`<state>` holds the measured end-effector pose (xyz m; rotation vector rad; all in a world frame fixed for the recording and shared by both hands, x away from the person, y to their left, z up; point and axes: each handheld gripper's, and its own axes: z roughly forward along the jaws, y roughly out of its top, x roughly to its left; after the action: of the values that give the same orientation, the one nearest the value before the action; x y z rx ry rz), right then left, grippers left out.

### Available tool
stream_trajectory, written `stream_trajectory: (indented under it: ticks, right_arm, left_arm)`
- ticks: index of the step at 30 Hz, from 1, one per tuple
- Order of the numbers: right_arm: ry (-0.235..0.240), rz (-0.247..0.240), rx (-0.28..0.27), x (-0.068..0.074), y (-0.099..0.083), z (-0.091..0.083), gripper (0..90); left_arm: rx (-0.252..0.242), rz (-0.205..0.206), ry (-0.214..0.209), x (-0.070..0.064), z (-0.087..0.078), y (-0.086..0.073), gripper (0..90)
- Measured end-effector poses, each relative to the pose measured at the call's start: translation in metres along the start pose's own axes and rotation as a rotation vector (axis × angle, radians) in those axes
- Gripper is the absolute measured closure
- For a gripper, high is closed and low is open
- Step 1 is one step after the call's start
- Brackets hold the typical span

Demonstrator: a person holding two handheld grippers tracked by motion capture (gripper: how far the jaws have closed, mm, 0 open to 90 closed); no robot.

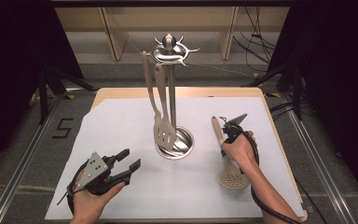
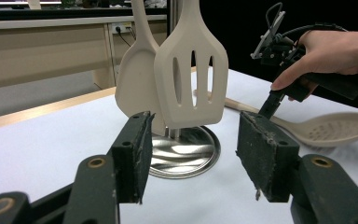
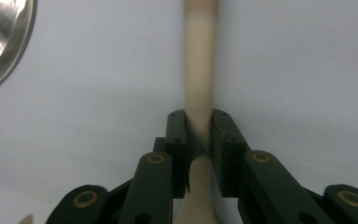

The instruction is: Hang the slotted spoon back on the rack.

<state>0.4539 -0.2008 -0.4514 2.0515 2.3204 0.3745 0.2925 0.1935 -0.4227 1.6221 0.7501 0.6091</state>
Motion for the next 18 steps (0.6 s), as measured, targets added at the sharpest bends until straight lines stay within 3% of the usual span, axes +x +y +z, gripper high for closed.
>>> stream_trajectory:
  ticks: [2,6,9,10,12,15,16,18]
  right_arm:
    - [-0.011,0.009,0.003,0.000,-0.001,-0.001,79.0]
    - [0.012,-0.003,-0.015,-0.001,-0.004,-0.002,79.0]
    - [0.023,-0.021,-0.016,-0.001,-0.007,-0.006,79.0]
    - [0.028,-0.031,-0.051,-0.001,-0.009,-0.007,79.0]
    - [0.039,-0.068,-0.062,-0.003,-0.012,-0.011,79.0]
    - [0.070,-0.074,-0.082,-0.003,-0.017,-0.019,79.0]
    - [0.084,-0.105,-0.105,-0.006,-0.019,-0.021,79.0]
    - [0.082,-0.108,-0.133,-0.005,-0.023,-0.024,79.0]
  left_arm:
    - [0.001,0.001,0.000,0.000,0.000,0.000,44.7]
    - [-0.014,0.001,-0.013,0.001,0.002,-0.001,44.7]
    - [0.005,-0.004,0.001,0.000,0.000,-0.001,44.7]
    - [0.006,-0.006,0.002,0.000,0.001,-0.001,44.7]
    - [0.007,-0.004,0.001,0.000,0.001,-0.002,44.7]
    - [0.007,-0.006,-0.001,0.000,0.001,-0.002,44.7]
    - [0.006,-0.007,-0.001,0.000,0.001,-0.002,44.7]
    - [0.007,-0.006,-0.001,0.000,0.001,-0.002,44.7]
